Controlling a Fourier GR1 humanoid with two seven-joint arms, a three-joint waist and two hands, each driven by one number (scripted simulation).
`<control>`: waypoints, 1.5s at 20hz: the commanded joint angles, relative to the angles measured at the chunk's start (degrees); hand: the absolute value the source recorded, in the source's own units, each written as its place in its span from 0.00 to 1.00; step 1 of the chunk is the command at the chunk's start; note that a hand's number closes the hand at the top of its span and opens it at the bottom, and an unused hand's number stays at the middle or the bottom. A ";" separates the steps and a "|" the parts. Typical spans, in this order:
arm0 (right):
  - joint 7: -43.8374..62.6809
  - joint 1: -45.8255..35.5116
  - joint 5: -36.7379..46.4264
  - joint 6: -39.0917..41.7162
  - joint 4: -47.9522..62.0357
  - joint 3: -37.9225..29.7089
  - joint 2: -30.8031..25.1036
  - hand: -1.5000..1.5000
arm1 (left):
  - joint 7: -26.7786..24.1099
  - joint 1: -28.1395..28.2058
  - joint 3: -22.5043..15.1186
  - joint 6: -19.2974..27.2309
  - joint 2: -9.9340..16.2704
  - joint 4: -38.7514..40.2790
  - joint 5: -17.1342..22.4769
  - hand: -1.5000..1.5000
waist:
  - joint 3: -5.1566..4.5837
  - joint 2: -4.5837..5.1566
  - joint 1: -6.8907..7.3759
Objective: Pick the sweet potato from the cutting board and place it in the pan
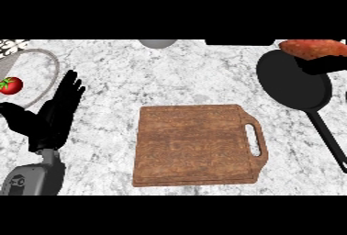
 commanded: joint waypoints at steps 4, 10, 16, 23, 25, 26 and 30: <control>-18.09 -5.11 -2.45 -10.11 25.28 -5.20 -3.50 1.00 | -1.82 -2.44 1.09 -1.08 0.42 3.94 0.41 0.50 | 0.03 0.53 0.80; -30.24 -6.51 -2.69 -15.62 41.12 -6.68 -4.05 1.00 | -0.92 1.02 -0.80 -0.57 -0.58 -1.18 -0.57 0.50 | 0.11 0.64 1.80; -26.41 -9.73 0.04 -19.61 52.89 -7.13 -2.56 1.00 | -2.28 -1.62 0.08 -1.96 -0.22 2.24 0.44 0.50 | 0.13 1.17 2.22; -27.12 -10.12 -2.78 -15.76 60.05 -10.70 -4.28 0.00 | 0.33 -3.61 -0.58 -1.41 -0.27 0.81 0.13 0.50 | 0.28 1.44 3.00; -28.30 -12.19 -4.58 -12.44 60.62 -12.49 -6.94 0.00 | -0.66 -2.26 0.36 -2.73 0.50 1.14 1.15 0.50 | 0.26 1.38 3.11; -29.95 -10.45 -5.69 -16.96 60.09 -13.54 -3.54 0.00 | -4.42 0.88 -1.84 -1.98 -1.87 1.74 -0.76 0.50 | 0.28 1.47 3.20; -36.84 -11.80 -12.67 -10.98 59.09 -19.83 -7.89 0.00 | 0.00 -2.70 0.08 -1.21 -0.32 2.26 0.12 0.50 | 0.29 1.11 1.98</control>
